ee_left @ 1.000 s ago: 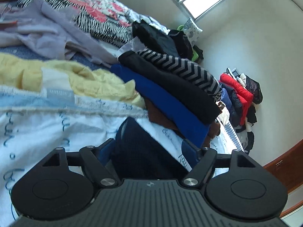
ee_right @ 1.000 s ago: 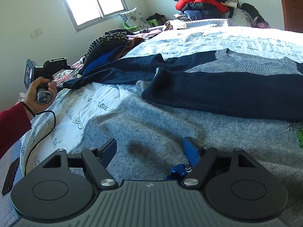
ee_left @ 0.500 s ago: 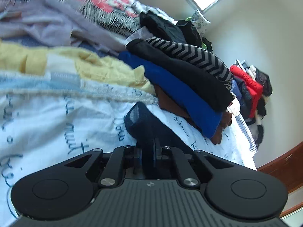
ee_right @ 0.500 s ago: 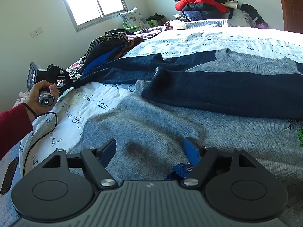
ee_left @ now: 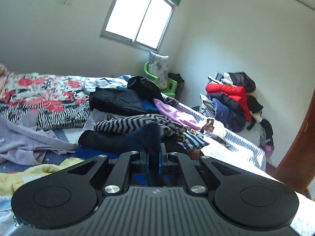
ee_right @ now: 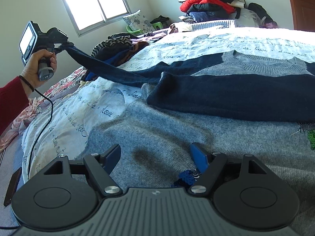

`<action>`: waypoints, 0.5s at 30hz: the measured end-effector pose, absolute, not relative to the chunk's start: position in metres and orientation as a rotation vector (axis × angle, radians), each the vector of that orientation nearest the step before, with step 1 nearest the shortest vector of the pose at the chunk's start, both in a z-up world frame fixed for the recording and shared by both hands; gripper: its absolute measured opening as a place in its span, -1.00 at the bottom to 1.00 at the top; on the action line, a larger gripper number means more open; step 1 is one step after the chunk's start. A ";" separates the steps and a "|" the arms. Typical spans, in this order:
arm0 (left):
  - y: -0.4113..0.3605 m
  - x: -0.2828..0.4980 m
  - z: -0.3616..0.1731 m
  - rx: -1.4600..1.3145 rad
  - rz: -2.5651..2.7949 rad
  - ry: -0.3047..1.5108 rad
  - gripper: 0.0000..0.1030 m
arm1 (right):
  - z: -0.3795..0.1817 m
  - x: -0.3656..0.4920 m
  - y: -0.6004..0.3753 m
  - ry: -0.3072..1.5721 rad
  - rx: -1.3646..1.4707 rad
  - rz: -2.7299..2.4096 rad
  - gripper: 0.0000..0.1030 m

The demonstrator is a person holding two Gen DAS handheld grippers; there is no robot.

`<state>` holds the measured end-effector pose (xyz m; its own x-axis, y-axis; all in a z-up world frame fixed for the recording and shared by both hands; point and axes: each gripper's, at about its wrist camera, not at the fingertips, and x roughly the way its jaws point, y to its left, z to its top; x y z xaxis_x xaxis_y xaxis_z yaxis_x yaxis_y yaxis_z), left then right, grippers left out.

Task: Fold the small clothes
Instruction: 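Lift the sleeve with the left gripper and carry it over the sweater body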

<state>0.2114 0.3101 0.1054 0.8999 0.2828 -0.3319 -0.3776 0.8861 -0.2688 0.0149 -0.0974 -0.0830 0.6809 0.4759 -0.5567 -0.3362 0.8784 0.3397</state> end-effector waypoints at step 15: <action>0.200 0.184 0.081 -0.138 0.220 0.311 -0.85 | -0.065 0.010 -0.136 0.606 0.379 0.348 0.51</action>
